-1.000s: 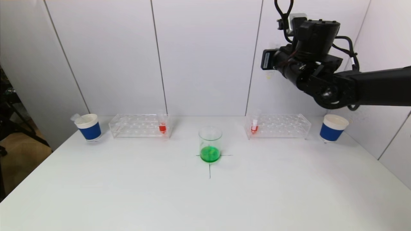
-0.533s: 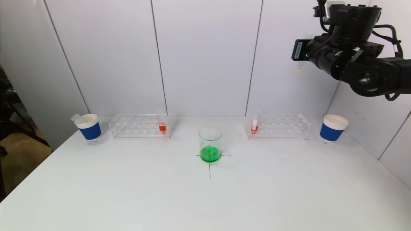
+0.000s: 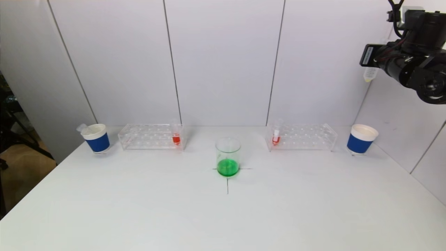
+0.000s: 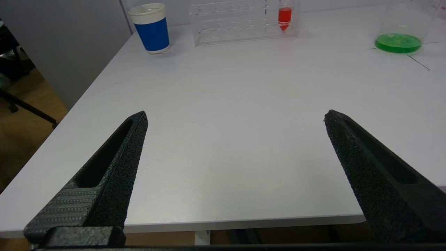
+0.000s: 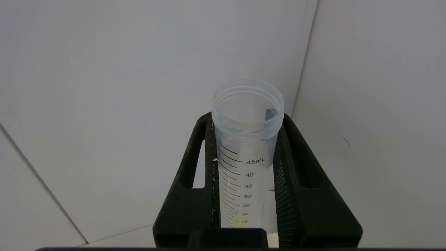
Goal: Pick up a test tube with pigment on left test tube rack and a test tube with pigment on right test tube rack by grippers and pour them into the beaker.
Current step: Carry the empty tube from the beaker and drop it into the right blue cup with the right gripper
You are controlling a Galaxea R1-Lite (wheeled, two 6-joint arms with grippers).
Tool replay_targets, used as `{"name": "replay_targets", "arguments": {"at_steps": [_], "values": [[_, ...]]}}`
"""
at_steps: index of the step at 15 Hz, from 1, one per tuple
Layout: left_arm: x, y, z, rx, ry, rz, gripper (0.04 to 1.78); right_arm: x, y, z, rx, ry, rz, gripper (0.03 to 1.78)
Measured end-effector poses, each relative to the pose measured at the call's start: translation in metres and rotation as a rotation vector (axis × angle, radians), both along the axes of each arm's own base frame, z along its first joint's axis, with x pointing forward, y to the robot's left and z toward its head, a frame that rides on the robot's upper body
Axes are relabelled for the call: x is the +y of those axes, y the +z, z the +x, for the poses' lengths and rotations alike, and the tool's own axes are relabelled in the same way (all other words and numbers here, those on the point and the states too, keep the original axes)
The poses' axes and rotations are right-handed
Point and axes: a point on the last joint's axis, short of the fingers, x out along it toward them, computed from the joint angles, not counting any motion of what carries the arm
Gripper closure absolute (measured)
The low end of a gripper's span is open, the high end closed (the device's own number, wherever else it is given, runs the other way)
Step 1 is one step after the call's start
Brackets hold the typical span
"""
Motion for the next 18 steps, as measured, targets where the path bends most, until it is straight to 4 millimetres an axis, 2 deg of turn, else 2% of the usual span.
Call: {"name": "replay_targets", "arguments": {"at_steps": [4,8,18], "values": [[0.0,0.0,0.0,0.0,0.0,0.0,0.05,-0.03,-0.016,0.0,0.045,-0.025,0.004,1.31],[0.0,0.0,0.0,0.0,0.001,0.0,0.05,-0.05,-0.035,0.008,-0.009,-0.055,-0.003,1.32],[0.0,0.0,0.0,0.0,0.0,0.0,0.05,-0.067,-0.099,0.035,0.043,-0.082,0.038,1.31]]}}
